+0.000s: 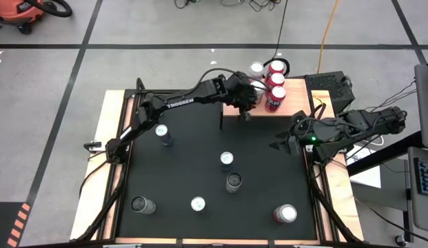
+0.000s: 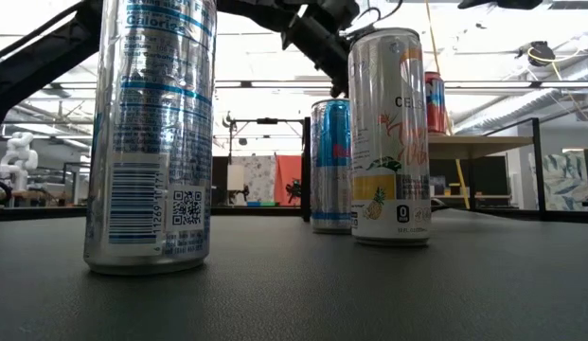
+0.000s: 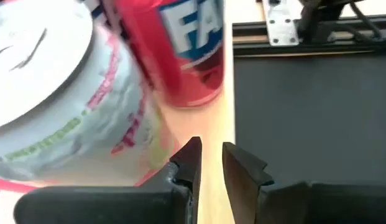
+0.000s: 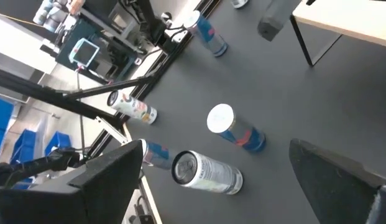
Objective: Place canned beverage on shelf
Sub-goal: Put the top pink white soda can on the shelf aligned with the other pink white soda can, then put the pink white soda can on the shelf aligned with the other pink white soda cans
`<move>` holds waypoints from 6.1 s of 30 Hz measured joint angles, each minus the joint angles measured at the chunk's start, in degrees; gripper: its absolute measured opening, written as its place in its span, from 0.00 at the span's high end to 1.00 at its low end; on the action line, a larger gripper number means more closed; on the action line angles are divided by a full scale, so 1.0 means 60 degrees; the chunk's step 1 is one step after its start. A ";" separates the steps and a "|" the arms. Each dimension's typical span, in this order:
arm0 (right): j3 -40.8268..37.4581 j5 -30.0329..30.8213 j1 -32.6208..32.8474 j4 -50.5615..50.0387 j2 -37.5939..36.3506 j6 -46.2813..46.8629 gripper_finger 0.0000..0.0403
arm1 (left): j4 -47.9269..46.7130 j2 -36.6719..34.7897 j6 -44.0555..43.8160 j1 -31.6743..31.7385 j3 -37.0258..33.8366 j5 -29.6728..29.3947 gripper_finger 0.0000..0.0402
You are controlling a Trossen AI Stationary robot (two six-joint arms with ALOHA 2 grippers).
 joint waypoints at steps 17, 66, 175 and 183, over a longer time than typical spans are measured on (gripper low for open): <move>0.0000 0.0004 0.0004 -0.0004 0.0011 0.0109 0.05 | 0.0432 0.0005 -0.0032 0.0208 0.0000 -0.0716 0.87; 0.0000 -0.0015 0.0007 0.0000 0.0011 0.0148 0.05 | 0.2391 0.0053 -0.0025 0.0207 0.0044 -0.0947 0.87; -0.0001 -0.2054 0.6473 -0.1137 0.4940 -0.0331 0.01 | -0.5914 -0.3675 -0.4946 -0.5056 0.0066 -0.1892 0.87; -0.0007 -0.2055 0.6473 -0.1067 0.5481 -0.1075 0.01 | -0.5950 -0.3675 -0.4703 -0.4739 0.0066 -0.1896 0.87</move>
